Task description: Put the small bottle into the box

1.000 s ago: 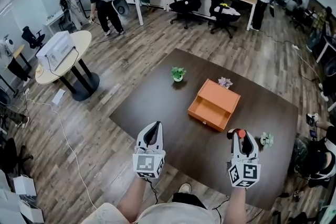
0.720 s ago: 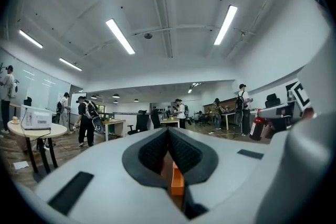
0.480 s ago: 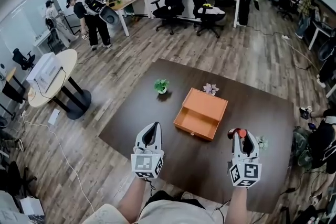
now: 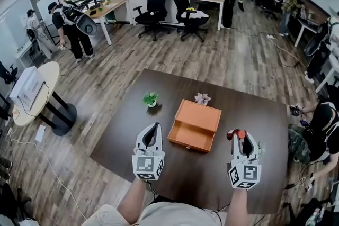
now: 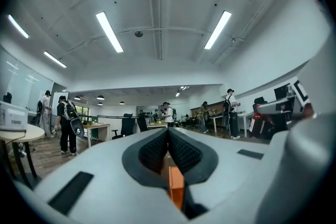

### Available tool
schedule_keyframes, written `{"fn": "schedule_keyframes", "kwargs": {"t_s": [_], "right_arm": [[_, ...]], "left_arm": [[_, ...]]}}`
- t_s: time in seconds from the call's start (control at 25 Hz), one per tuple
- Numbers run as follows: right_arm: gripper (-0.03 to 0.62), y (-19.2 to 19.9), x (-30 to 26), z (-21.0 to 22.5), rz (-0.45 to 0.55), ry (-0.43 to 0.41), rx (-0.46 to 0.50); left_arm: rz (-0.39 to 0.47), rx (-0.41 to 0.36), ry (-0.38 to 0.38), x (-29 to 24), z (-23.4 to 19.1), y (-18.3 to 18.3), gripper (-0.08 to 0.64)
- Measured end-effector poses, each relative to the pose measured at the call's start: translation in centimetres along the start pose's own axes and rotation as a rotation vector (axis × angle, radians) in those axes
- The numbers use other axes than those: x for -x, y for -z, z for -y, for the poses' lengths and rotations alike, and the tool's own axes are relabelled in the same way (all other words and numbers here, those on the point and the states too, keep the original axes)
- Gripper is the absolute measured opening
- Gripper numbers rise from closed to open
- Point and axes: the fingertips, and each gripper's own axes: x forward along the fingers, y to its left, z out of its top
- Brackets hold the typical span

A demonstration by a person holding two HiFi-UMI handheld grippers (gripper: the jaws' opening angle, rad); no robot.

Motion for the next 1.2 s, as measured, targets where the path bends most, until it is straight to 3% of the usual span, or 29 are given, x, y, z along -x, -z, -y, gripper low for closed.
{"fn": "schedule_keyframes", "kwargs": {"t_s": [0.2, 0.76, 1.2], "right_arm": [[0.137, -1.0, -1.3, 0.2, 0.006, 0.055, 0.02], [0.137, 0.5, -2.8, 0.6, -0.031, 0.11, 0.014], [0.137, 2.7, -4.6, -1.7, -0.087, 0.057, 0.007]], "left_arm": [[0.007, -0.02, 0.064, -2.5, -0.4, 0.0, 0.003], [-0.015, -0.027, 0.124, -5.4, -0.7, 1.5, 0.002], [-0.075, 0.006, 0.113, -4.7, -1.9, 4.4, 0.003]]}}
